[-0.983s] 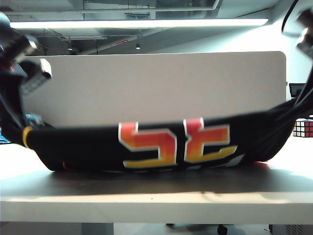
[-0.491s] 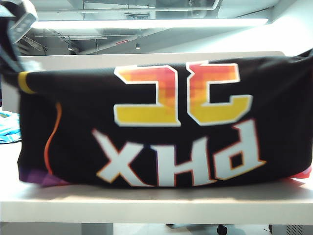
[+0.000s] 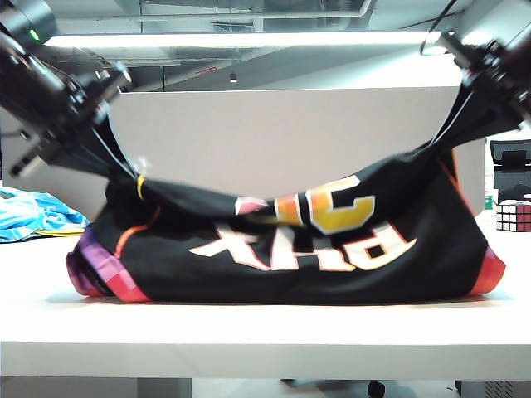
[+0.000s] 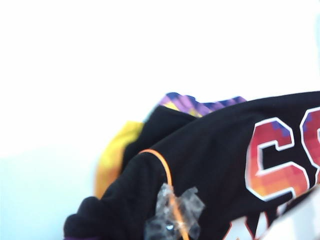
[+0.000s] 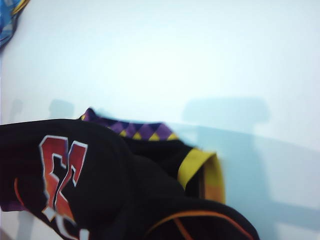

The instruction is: Fold the bottom side of the basketball jersey horizontally towards the center, about one-third of the way, and then fold the bottom of the basketball jersey up towards the top, creating a neat rectangle.

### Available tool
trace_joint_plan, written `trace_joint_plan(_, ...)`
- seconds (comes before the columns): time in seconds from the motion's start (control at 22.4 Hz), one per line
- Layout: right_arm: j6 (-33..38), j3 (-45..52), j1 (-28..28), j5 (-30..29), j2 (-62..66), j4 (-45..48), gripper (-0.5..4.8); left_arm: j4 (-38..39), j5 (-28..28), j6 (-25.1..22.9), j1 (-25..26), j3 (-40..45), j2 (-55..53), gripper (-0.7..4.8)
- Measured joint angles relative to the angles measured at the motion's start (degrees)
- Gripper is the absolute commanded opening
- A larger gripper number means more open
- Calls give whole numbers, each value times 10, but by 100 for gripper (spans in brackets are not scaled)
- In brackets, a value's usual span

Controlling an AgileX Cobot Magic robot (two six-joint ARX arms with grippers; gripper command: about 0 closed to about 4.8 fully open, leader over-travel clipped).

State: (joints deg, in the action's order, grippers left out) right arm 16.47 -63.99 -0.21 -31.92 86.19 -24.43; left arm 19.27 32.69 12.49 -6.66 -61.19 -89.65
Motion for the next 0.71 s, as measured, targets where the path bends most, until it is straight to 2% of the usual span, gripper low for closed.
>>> trace_joint_plan(0.31,0,-44,0,0,82,30,-3,-35,-37,-2,0,-45,-88,-6)
trace_joint_plan(0.36,0,-44,0,0,92,41,27,-45,-51,-2,0,-45,-92,-6)
trace_joint_plan(0.4,0,-44,0,0,97,48,85,-51,-62,-2,0,-45,-95,-5)
trace_joint_plan(0.45,-1,-44,0,0,101,54,183,-56,-73,-3,0,-45,-96,-2)
trace_joint_plan(0.54,-10,-44,0,0,107,62,323,-73,-92,-17,0,-45,-96,73)
trace_joint_plan(0.58,-12,-44,0,1,108,65,354,-82,-94,-24,1,-45,-96,121)
trace_joint_plan(0.63,-14,-44,-2,0,108,70,355,-91,-96,-30,2,-45,-96,164)
trace_joint_plan(0.71,-14,-48,-7,0,107,73,355,-102,-98,-39,8,-45,-96,190)
